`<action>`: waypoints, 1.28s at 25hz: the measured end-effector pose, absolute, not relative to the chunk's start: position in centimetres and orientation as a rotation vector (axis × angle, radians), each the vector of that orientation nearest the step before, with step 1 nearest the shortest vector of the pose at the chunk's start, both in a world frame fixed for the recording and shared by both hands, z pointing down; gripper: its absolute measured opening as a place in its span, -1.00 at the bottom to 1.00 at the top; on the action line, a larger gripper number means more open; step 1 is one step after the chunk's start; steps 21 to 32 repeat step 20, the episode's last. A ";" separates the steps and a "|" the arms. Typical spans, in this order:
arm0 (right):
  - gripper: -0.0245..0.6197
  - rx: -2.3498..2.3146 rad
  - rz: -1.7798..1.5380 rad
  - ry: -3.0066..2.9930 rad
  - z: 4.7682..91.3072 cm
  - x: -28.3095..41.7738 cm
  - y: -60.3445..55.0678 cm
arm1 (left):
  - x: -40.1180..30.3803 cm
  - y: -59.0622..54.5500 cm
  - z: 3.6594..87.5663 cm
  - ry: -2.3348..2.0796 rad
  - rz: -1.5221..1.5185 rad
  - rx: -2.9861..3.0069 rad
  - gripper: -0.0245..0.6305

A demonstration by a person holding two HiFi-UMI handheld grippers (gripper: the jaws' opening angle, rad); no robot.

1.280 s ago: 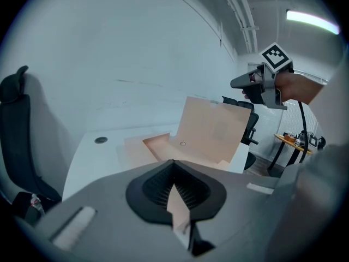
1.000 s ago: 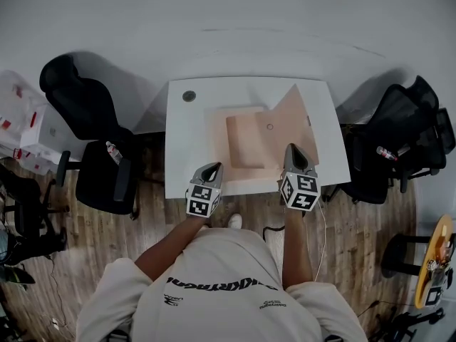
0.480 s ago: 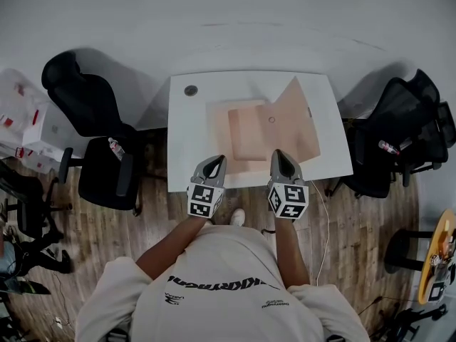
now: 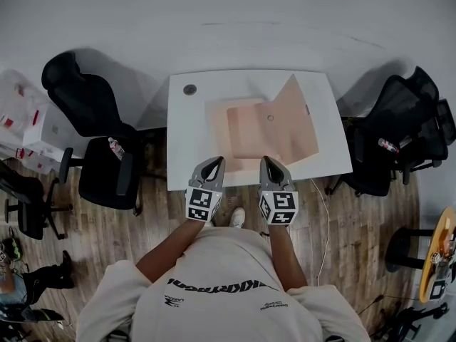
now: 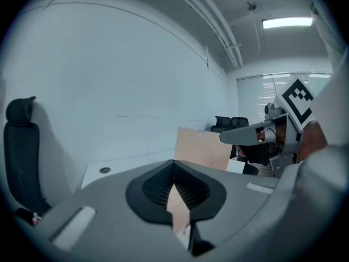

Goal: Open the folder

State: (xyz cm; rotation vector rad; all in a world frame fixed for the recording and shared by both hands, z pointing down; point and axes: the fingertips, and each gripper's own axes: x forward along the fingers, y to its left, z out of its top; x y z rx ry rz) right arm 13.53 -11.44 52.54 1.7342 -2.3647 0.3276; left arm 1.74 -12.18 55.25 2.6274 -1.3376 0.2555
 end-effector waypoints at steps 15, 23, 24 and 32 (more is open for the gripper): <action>-0.92 1.763 0.366 -2.360 53.5 13.3 -9.3 | 2.1 -10.8 54.6 -1.330 0.255 2.692 -0.93; -0.92 1.766 0.361 -2.372 53.4 12.6 -9.1 | 1.1 -10.5 54.4 -1.349 0.280 2.697 -0.93; -0.92 1.766 0.361 -2.372 53.4 12.6 -9.1 | 1.1 -10.5 54.4 -1.349 0.280 2.697 -0.93; -0.92 1.766 0.361 -2.372 53.4 12.6 -9.1 | 1.1 -10.5 54.4 -1.349 0.280 2.697 -0.93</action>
